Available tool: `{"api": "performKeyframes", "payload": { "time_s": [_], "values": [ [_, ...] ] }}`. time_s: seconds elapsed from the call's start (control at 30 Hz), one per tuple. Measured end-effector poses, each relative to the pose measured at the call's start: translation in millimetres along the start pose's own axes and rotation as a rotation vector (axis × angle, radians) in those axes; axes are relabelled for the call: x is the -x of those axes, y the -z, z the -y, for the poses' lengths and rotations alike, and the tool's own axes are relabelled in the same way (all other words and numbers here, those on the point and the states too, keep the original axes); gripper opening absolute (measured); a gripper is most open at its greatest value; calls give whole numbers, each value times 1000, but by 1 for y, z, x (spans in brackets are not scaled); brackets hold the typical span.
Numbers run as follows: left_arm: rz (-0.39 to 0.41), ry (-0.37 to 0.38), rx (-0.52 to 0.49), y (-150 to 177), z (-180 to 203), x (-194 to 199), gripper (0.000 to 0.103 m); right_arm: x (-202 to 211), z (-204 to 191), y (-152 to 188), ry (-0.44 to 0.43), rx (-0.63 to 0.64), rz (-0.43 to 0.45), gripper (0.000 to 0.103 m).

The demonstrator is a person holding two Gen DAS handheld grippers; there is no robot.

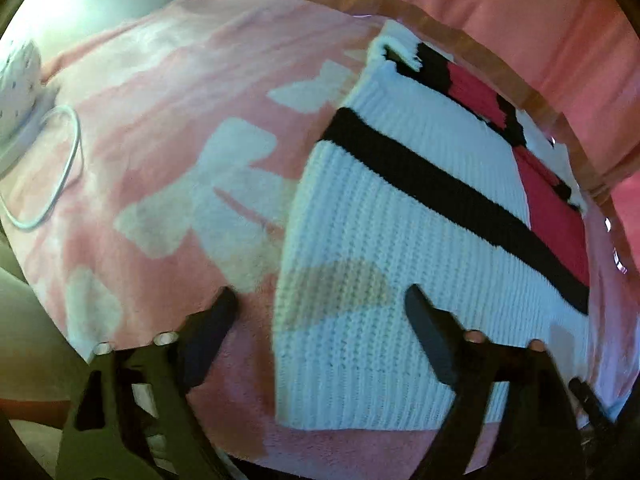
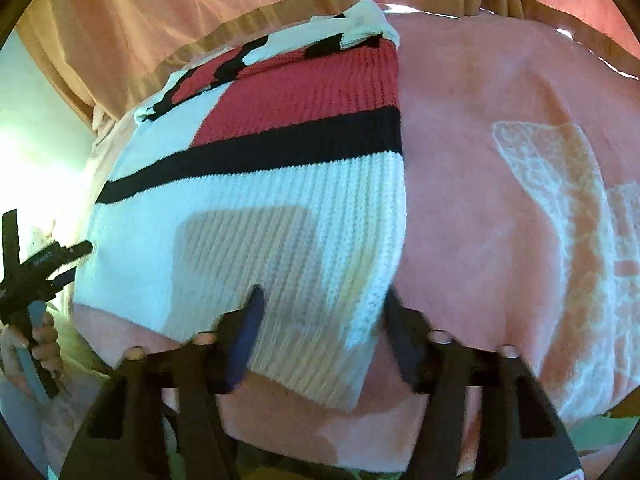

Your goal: Fold small clothes

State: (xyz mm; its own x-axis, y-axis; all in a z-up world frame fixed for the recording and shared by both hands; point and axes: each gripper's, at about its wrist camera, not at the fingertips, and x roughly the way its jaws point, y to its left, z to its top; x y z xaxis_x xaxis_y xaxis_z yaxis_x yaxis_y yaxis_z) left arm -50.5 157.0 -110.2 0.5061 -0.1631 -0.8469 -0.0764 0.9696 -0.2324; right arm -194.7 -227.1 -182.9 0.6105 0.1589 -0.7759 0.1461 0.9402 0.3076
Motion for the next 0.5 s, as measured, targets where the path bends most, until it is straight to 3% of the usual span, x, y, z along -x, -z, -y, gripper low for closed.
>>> {"api": "performKeyframes", "payload": {
  "time_s": [0.03,0.1,0.3,0.5],
  "values": [
    [-4,10,-11,-1,2,0,35,-1,2,-3,2,-6,1,16],
    [-15,18,-7,-4,3,-3,9,1,8,-8,-32,-42,-1,7],
    [30,124,-41,3,5,54,5,80,15,-9,-30,-32,145,6],
    [5,158,-111,57,5,111,4,133,24,32,26,6,113,6]
  ]
}}
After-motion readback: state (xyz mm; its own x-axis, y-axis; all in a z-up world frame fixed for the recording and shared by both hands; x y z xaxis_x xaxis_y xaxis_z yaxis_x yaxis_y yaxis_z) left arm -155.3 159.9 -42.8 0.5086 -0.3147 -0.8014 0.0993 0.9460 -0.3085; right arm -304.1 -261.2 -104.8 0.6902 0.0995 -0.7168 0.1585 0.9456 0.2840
